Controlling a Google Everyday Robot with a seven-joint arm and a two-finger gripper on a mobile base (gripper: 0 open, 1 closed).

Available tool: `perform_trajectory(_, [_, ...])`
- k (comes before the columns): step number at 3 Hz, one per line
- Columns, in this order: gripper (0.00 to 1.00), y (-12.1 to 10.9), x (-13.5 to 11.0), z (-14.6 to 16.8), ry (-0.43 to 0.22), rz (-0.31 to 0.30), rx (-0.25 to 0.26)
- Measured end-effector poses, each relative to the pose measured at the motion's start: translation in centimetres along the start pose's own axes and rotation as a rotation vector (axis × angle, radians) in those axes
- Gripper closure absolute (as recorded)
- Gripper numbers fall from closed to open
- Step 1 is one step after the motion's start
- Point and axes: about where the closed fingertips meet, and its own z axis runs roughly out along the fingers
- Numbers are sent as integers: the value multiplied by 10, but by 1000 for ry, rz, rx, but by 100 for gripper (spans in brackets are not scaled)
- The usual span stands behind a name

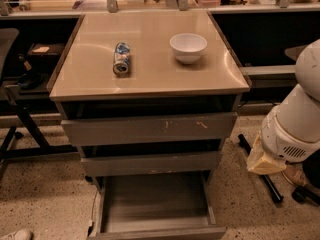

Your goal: Close bottom drawer

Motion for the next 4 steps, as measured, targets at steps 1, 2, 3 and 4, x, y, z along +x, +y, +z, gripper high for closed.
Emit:
perform_trajectory(1, [100,14,0,31,-30,23,-50])
perform_trajectory(2, [100,36,0,102,-64,66,-154])
perform_trajectory(3, [100,56,8,192,-71,124,-285])
perform_trajectory(4, [100,70,8,245,-66,140,-392])
